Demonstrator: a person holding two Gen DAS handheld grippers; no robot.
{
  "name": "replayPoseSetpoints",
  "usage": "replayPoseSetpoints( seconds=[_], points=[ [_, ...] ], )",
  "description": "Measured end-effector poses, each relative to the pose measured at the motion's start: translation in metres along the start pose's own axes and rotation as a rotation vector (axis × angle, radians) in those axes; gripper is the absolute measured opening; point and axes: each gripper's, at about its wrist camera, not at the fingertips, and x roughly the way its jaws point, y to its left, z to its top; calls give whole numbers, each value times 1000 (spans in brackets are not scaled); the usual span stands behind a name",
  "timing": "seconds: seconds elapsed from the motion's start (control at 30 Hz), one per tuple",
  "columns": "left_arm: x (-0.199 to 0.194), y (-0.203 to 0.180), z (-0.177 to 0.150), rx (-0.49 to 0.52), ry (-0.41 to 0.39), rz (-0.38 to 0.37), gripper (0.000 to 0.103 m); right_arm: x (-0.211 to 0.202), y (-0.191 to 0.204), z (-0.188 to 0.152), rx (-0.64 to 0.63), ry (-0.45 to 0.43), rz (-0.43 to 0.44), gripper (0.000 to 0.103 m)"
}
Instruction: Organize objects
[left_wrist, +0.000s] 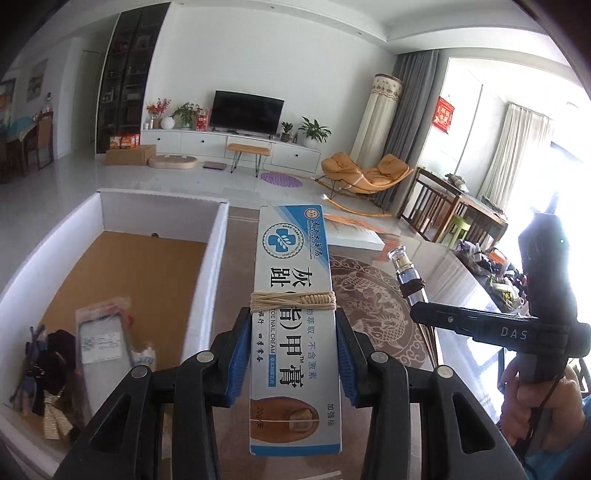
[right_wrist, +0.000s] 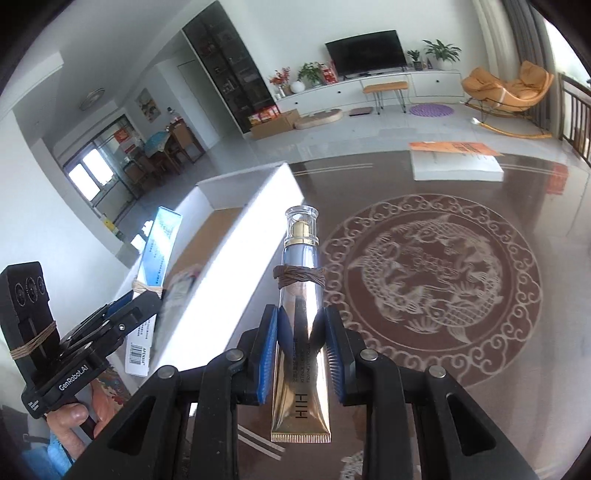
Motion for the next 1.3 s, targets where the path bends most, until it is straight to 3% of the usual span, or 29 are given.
replayPoseSetpoints(
  seconds=[0.1,0.23,0.47,0.53,0.6,0.67,0.73,0.8,0.87,1.07,1.3],
  points=[
    [-20,50,7,-8,-19,139,42,23,61,18,-50,14,101,26],
    [-14,117,2,-37,62,289,42,64,132,30,-120,64,189,26],
    [24,176,-21,-78,237,415,44,166,195,16,-218,214,162,28],
    [33,180,-27,-94,265,434,58,187,193,8,-187,278,179,37],
    [33,177,-31,-91,254,453,89,189,186,3,-166,280,181,40],
    [27,168,-32,-67,221,492,94,183,179,5,-177,262,155,47],
    [24,160,-30,-53,209,536,96,170,172,10,-198,235,116,61],
    [15,151,-28,-64,205,559,96,157,166,17,-227,210,58,82],
    [7,143,-26,-90,212,565,96,143,163,24,-257,193,0,89],
    [-19,130,-26,-182,182,582,96,131,169,28,-330,233,-97,91],
    [-34,131,-22,-204,182,622,96,136,186,18,-385,263,-119,91]
  ],
)
